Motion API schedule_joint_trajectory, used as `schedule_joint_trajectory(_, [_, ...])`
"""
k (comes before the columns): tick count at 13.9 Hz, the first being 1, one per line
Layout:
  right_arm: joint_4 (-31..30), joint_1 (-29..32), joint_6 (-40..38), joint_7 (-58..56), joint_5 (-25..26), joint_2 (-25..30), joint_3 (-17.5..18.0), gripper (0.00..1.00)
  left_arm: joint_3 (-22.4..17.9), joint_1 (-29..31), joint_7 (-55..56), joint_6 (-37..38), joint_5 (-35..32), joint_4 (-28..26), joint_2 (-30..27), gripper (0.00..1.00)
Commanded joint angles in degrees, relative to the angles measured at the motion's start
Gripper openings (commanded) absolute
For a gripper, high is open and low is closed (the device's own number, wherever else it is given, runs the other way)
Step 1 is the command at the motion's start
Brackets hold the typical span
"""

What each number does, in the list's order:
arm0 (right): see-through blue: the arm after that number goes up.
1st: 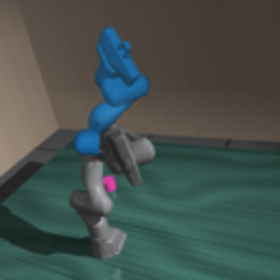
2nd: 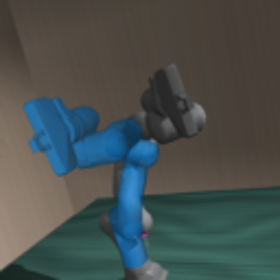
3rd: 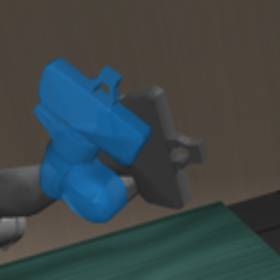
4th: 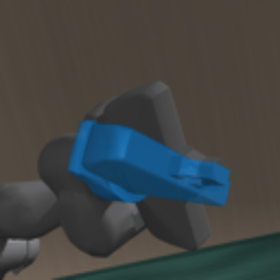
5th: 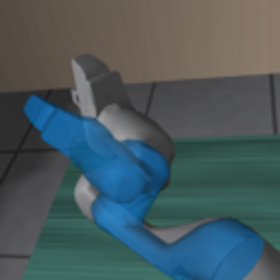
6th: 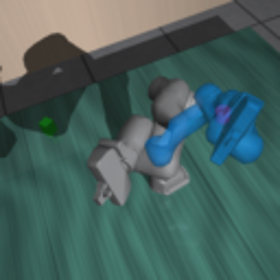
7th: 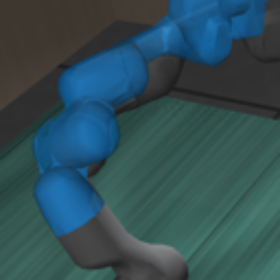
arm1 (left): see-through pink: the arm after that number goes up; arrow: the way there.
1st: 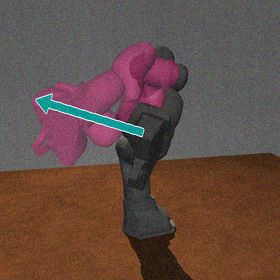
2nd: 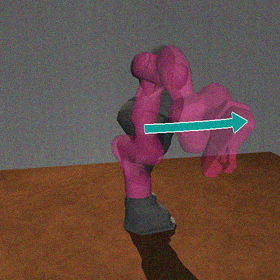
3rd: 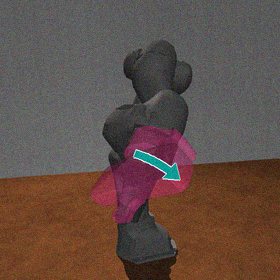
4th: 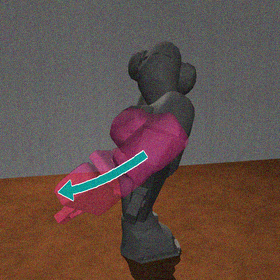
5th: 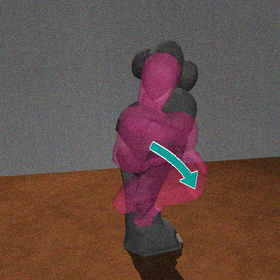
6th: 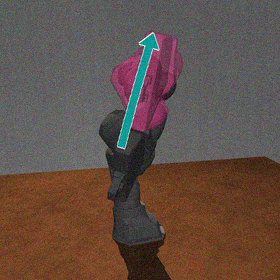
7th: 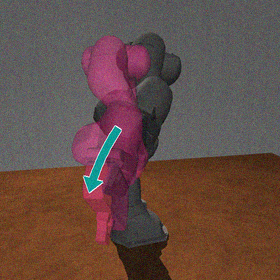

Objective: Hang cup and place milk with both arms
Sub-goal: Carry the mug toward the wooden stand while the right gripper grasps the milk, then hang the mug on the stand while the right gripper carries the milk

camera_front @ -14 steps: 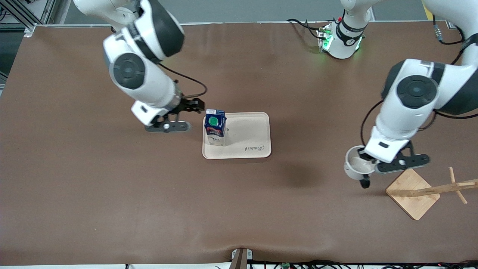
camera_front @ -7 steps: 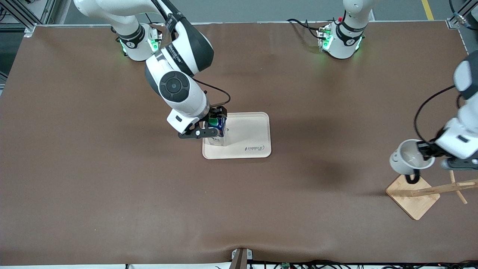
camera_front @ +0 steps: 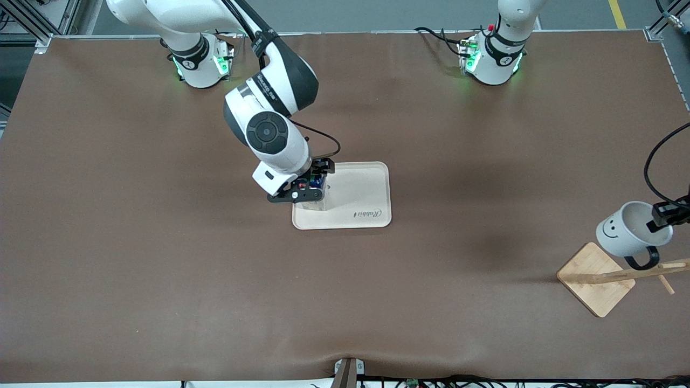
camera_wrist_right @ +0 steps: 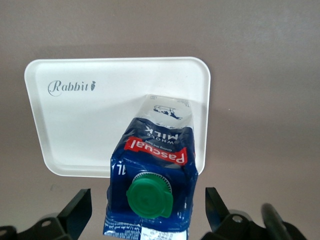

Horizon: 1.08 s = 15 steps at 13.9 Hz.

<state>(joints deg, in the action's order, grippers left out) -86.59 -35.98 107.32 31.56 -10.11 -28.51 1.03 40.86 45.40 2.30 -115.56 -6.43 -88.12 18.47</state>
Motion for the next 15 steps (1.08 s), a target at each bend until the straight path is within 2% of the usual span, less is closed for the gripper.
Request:
schedule_joint_trajectory(1, [-0.68,-1.46,0.96,1.92,0.36,-1.01,-0.68,1.0,0.36,1.01,0.59,-1.86,3.27,1.11,0.78,0.0])
schedule_joint_trajectory(3, [-1.04,-2.16,0.96,5.52,0.36,-1.72,-0.68,1.0,0.27,1.62,1.21,-3.0,3.62,0.76,1.22,0.0])
schedule_joint_trajectory(4, [-1.3,-1.9,0.61,5.53,0.36,-1.81,-0.68,0.82,0.27,2.84,1.65,-3.44,3.79,0.67,1.48,0.0])
schedule_joint_trajectory(5, [-1.3,-1.38,0.09,5.79,0.27,-1.81,-0.59,0.15,0.27,3.03,1.57,-3.71,4.23,0.67,2.18,0.0])
schedule_joint_trajectory(6, [-1.3,-1.2,0.0,5.7,0.27,-1.72,-0.68,0.0,0.27,3.38,1.65,-3.71,5.45,0.49,2.36,0.0])
schedule_joint_trajectory(9, [-0.17,-0.93,-0.09,5.35,-0.08,-0.76,-0.85,0.0,0.27,4.52,1.65,-3.8,7.31,0.23,3.15,0.0])
schedule_joint_trajectory(10, [1.06,0.11,-2.36,5.26,-0.6,-0.14,-0.77,0.0,0.27,4.96,1.57,-3.8,7.31,0.23,3.85,0.0])
schedule_joint_trajectory(13, [10.7,5.03,-17.27,5.0,-4.37,0.48,-0.68,0.0,0.19,5.05,1.39,-3.8,7.31,-0.29,4.39,0.0])
schedule_joint_trajectory(15, [13.02,9.93,-23.01,4.04,-5.44,2.4,-0.76,0.0,0.01,5.14,1.56,-3.8,7.31,-0.91,4.39,0.0])
